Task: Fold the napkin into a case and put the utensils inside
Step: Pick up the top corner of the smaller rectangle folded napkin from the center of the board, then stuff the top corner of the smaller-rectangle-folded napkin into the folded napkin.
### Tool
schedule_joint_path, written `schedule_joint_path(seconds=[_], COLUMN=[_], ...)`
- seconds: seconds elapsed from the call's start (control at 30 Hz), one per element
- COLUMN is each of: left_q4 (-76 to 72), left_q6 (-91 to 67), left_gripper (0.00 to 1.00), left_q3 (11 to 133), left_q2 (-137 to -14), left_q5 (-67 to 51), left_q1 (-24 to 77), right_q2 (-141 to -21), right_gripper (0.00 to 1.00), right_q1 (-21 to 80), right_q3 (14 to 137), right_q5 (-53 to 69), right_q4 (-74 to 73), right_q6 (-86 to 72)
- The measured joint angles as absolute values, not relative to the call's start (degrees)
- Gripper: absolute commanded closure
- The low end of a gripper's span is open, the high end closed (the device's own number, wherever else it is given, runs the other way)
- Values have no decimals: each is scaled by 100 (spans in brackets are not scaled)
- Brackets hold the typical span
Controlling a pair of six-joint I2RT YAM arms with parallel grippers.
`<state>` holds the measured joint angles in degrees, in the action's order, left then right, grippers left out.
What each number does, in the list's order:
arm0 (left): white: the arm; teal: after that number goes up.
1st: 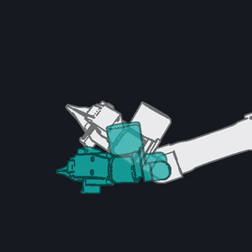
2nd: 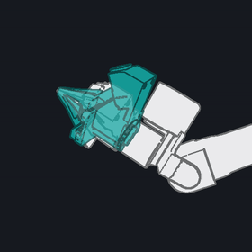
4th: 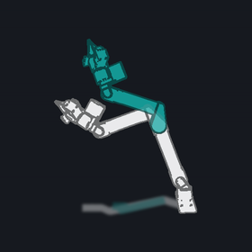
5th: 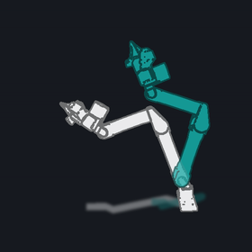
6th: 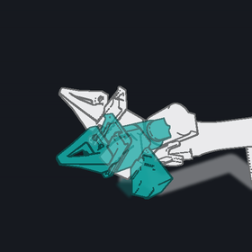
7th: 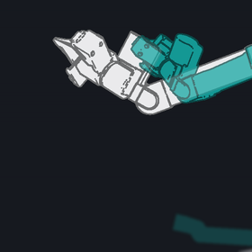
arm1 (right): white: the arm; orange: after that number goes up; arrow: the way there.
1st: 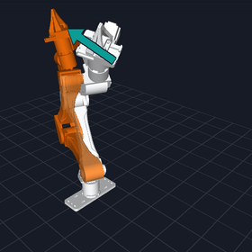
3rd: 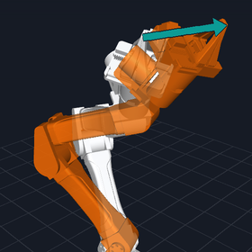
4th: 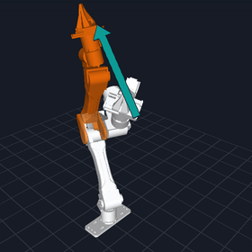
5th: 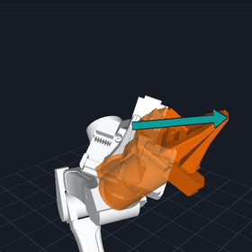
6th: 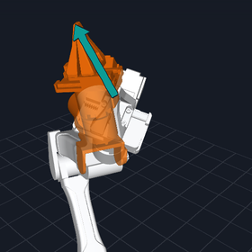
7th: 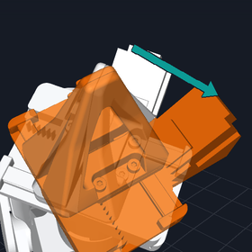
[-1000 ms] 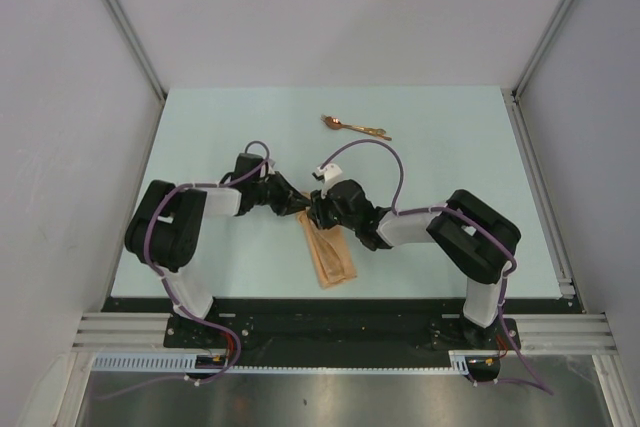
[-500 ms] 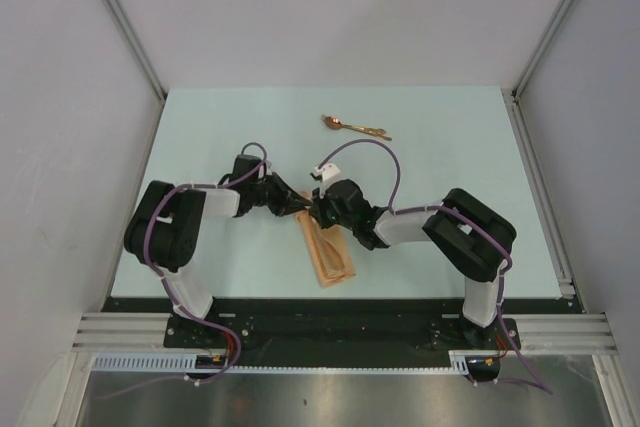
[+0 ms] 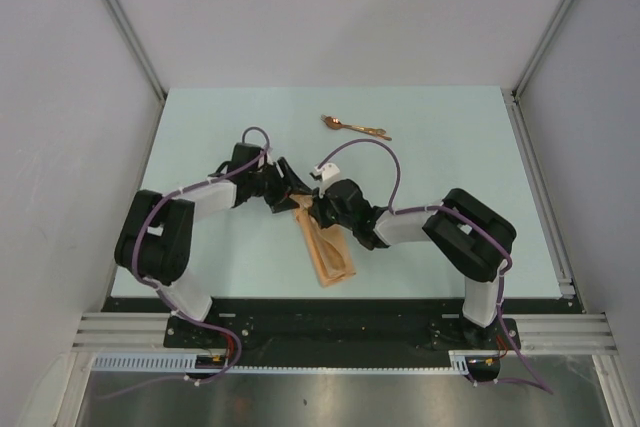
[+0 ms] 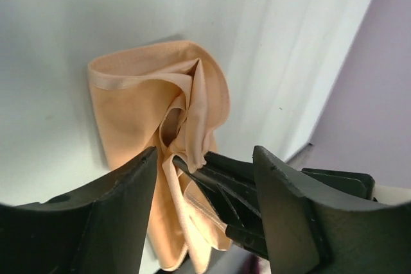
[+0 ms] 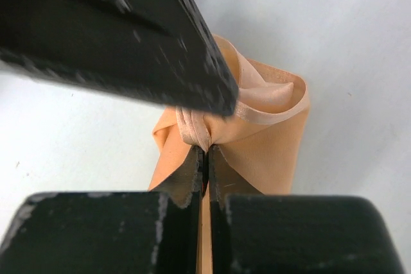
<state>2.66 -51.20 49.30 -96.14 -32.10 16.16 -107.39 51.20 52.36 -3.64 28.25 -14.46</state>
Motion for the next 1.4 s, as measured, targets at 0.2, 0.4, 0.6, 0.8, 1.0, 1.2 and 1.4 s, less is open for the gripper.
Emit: schedule_joint_path(seconds=[0.2,0.4,0.6,0.8,1.0,1.2,1.4], left_q4=[1066,1402,1481,1533,1573,1562,1570], left_q6=[-4340,-3610,-3011,-2729,-2630,-2550,-2536], left_gripper=[80,71,69,63,59,59,68], left_q3=[5166,5157,5133,5159,5207,5413,5426], left_q2=[-8779,-8294,-8438,-8890,-9168,-9450,-9579], left_q5=[-2049,-869,163,908,1328,1525,1619], left_q1=[1625,2014,3055,3470,3601,3741,3776], right_q2=[-10713,-10582,-10543,-10506,-10499,-10499,-10499], right_gripper=[100,100,100,100,100,100,100], right_q1=[5085,4995,4836,4718,4685,4685,4685], right_q3=[5236,5236,5225,5142,5131,5124,5122], right_q5=[-360,-294,-141,23,154,211,237], right_q4=[2724,2641,2628,2641,2650,2663,2665], right_q6=[-1472,-1599,-1874,-2095,-2178,-2231,-2231])
